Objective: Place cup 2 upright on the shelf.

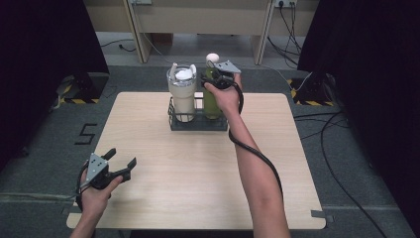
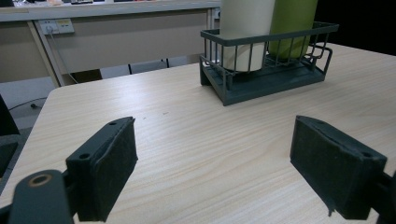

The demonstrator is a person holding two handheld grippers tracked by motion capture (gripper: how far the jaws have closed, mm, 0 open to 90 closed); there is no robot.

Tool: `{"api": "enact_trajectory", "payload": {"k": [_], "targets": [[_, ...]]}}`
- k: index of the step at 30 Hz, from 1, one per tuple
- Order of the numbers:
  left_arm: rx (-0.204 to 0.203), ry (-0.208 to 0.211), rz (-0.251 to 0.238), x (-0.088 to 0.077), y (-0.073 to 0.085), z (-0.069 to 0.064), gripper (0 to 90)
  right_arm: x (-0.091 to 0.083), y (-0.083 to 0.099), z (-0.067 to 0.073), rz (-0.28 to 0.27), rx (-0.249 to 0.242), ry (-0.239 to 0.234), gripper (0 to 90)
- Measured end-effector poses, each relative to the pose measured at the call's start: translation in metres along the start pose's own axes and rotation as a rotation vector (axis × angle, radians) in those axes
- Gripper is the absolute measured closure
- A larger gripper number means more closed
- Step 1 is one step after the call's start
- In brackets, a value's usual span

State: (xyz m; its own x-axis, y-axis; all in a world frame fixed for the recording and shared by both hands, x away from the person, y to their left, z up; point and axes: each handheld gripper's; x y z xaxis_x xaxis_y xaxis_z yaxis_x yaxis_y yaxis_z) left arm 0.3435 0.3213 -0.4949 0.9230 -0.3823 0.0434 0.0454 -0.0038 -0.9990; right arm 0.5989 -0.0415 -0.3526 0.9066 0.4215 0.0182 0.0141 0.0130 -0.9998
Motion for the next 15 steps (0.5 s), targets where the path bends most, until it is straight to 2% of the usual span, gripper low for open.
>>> {"api": "enact_trajectory", "payload": {"k": [9, 15], "targets": [[0.001, 0.001, 0.001, 0.0003, 0.0002, -0.0006, 14.0, -0.0031, 0.0018, -0.0002, -0.011, -0.008, -0.005, 32.6], [0.002, 0.002, 0.001, 0.0, 0.0001, -0.0006, 14.1, -0.0042, 0.0025, 0.0005, -0.013, -0.016, -0.003, 27.2]]}}
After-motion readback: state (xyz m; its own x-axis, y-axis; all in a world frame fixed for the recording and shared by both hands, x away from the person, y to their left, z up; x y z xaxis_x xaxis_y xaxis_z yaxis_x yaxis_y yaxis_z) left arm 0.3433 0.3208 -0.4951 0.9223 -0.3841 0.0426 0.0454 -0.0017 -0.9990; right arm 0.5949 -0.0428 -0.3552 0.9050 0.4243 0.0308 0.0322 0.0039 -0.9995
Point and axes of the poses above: each handheld gripper's, and its own axes: x roughly forward along the jaws, y roughly out of its underside, z roughly to its left, and after that the axes turned 14 degrees about -z, right-handed
